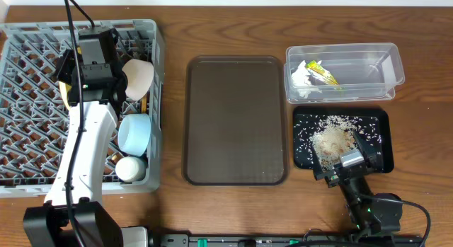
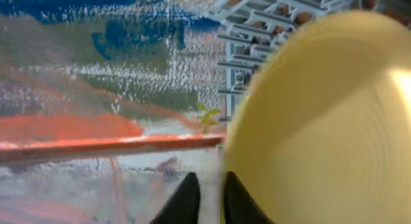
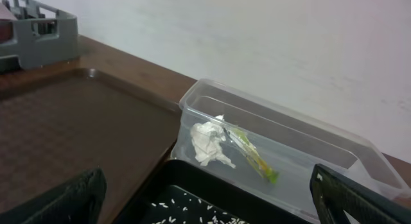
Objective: Sort waste into correct bins and load items into the dishwasher
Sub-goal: 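Lift yellow plate with left gripper and stand it in dish rack, then open left gripper and withdraw it from the rack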
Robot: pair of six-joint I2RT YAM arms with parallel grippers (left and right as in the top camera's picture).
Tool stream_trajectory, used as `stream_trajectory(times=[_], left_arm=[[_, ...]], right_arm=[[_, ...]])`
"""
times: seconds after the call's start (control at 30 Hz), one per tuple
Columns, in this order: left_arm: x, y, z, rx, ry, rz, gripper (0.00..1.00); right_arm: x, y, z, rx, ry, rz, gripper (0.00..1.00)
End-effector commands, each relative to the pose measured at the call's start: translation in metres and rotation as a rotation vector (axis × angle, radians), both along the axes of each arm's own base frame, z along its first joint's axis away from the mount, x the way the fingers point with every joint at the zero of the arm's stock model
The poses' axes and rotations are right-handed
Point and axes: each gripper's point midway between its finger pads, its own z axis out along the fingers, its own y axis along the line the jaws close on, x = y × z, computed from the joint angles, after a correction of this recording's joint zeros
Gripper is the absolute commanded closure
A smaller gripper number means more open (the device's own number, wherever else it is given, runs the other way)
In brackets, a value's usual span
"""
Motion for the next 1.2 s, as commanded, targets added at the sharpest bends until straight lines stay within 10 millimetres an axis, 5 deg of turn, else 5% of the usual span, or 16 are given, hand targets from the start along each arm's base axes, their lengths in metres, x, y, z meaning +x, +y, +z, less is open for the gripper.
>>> stream_trajectory(times=[0.0, 0.1, 0.33, 0.47, 0.73, 0.8, 1.17], left_arm=[[0.0, -0.005, -0.006, -0.019, -0.018, 0.007, 0.63], [0.003, -0.016, -0.003, -0.071, -0.113, 0.027, 0.47], [-0.01, -0.072, 0.027, -0.203, -0.292, -0.023, 0.32], [-0.033, -0.123, 0.041, -0.329, -0.351, -0.11, 0.29], [-0.092, -0.241, 0.015, -1.009, -0.239, -0.26, 0.28], [-0.106, -0.263, 0.015, -1.125, -0.171, -0.316, 0.18], [-0.147, -0.3, 0.041, -1.366, -0.084, -0.493, 0.11]], right_arm=[[0.0, -0.002, -0.001, 0.013, 0.002, -0.011, 0.01], [0.0, -0.002, -0.001, 0.013, 0.002, -0.011, 0.01], [0.0, -0.002, -0.001, 0.013, 0.002, -0.011, 0.01], [0.0, -0.002, -0.001, 0.013, 0.002, -0.011, 0.01], [0.0, -0.002, -0.001, 0.013, 0.002, -0.011, 0.01], [0.0, -0.002, -0.001, 0.013, 0.002, -0.011, 0.01], [0.0, -0.002, -0.001, 0.013, 0.002, -0.011, 0.01]])
